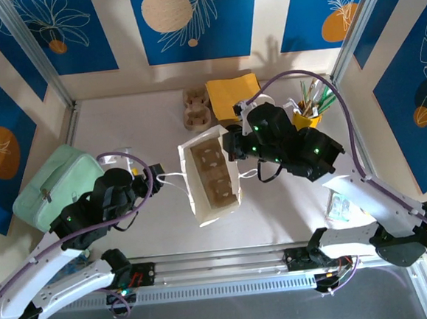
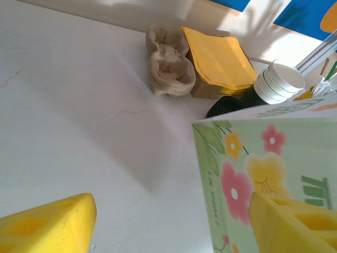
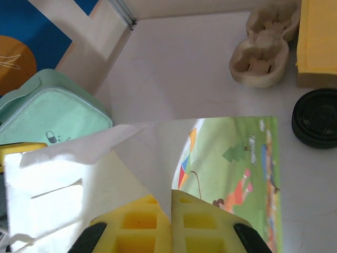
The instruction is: Pack the takeout coffee
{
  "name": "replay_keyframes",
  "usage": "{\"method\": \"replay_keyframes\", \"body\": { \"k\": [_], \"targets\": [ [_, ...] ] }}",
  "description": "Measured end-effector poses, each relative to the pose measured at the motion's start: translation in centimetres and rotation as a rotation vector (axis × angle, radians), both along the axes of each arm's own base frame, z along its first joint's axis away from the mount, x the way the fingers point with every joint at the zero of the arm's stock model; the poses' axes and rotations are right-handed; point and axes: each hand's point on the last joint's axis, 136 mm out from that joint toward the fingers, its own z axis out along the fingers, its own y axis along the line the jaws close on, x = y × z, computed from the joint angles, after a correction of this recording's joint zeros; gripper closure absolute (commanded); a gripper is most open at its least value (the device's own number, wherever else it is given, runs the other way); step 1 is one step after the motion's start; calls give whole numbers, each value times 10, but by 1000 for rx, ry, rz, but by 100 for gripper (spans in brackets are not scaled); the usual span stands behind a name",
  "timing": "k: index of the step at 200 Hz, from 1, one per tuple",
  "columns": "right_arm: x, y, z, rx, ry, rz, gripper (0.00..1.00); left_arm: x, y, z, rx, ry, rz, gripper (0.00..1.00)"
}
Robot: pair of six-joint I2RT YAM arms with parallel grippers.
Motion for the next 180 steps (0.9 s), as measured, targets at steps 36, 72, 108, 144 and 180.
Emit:
{"method": "replay_keyframes", "body": {
  "k": [36, 72, 108, 144, 180],
  "targets": [
    [9, 0, -22, 7, 135, -28, 100, 0, 0, 0, 0, 1, 0, 24],
    [24, -5, -38, 49, 251, -56, 100, 0, 0, 0, -12, 5, 6, 23],
    [37, -12, -46, 96, 327, -67, 100, -1, 1, 1, -18, 5, 8, 23],
    [58, -16, -59, 140, 397, -84, 100, -4, 4, 1, -18, 6, 5, 24],
    [77, -13, -81, 153, 470, -79, 100, -4, 4, 0, -20, 11, 7, 23]
  ]
}}
